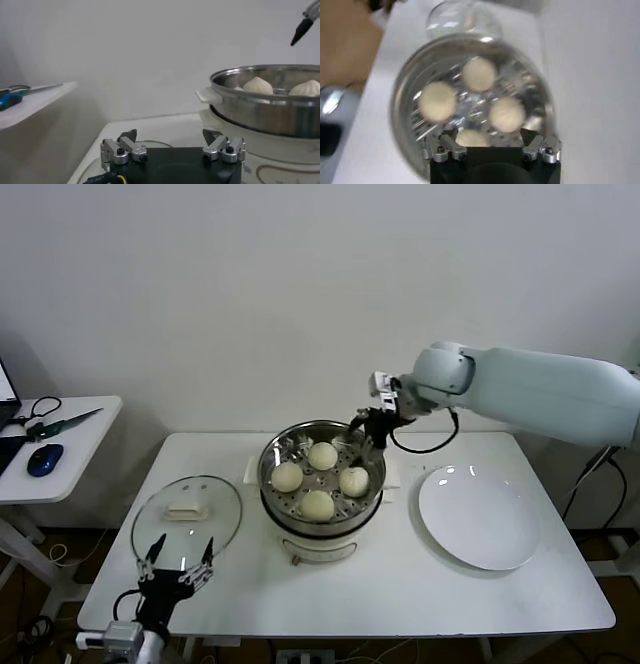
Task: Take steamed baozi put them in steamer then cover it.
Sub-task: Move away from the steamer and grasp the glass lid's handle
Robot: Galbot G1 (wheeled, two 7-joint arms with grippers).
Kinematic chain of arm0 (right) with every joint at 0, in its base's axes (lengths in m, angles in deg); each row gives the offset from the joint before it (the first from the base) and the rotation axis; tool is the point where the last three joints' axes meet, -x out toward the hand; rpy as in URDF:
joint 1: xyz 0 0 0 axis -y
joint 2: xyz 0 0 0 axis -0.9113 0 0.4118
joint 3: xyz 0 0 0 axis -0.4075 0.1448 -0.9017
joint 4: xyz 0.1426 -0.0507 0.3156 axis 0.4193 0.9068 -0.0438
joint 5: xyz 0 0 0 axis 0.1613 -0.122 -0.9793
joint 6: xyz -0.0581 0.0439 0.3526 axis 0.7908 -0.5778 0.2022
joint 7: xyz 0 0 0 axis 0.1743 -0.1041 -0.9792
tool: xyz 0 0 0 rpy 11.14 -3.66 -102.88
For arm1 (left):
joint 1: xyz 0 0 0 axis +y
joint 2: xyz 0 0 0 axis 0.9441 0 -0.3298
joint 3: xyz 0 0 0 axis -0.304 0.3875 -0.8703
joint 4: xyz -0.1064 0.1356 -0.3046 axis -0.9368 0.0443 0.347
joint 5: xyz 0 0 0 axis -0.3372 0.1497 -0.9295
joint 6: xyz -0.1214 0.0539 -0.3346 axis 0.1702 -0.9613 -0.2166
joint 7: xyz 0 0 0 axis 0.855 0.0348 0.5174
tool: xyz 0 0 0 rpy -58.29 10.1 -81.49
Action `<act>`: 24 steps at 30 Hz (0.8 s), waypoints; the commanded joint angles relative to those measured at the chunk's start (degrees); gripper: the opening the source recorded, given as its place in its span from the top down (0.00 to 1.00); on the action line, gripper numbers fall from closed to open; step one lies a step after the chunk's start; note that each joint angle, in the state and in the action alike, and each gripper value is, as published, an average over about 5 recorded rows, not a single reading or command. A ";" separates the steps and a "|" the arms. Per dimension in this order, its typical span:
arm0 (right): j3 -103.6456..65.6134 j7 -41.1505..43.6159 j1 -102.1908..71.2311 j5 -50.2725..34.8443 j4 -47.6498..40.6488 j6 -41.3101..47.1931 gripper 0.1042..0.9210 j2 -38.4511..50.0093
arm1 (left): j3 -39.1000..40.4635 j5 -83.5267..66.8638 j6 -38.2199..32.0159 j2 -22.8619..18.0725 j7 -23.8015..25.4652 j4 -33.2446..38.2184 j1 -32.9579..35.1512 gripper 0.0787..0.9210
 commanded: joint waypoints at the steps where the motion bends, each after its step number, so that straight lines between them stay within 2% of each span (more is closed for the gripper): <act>1: -40.35 -37.64 -25.69 -5.06 3.23 2.05 0.12 13.24 | -0.25 1.09 -1.98 1.44 -0.61 -0.16 -0.17 0.12; 6: -62.98 -35.97 -49.77 3.15 8.92 -4.07 0.12 22.80 | -1.24 4.39 -7.52 2.49 0.29 -1.79 -2.21 0.12; 10: -85.04 -33.02 -75.18 8.73 12.98 -8.47 0.12 25.46 | -0.91 4.21 -10.72 2.77 0.11 -2.55 -3.17 0.12; 15: -110.76 -29.74 -104.52 18.03 14.92 -19.03 0.12 17.90 | -0.23 7.89 -12.86 3.30 0.21 -3.69 -3.53 0.12; 19: -119.41 -27.70 -116.07 20.16 15.23 -26.55 0.12 10.45 | -0.48 15.31 -15.00 4.17 -0.04 -4.94 -3.61 0.12; 24: -125.28 -25.36 -126.32 21.23 16.60 -33.64 0.12 1.47 | -0.37 30.94 -15.58 6.62 -6.28 -5.32 -3.23 0.12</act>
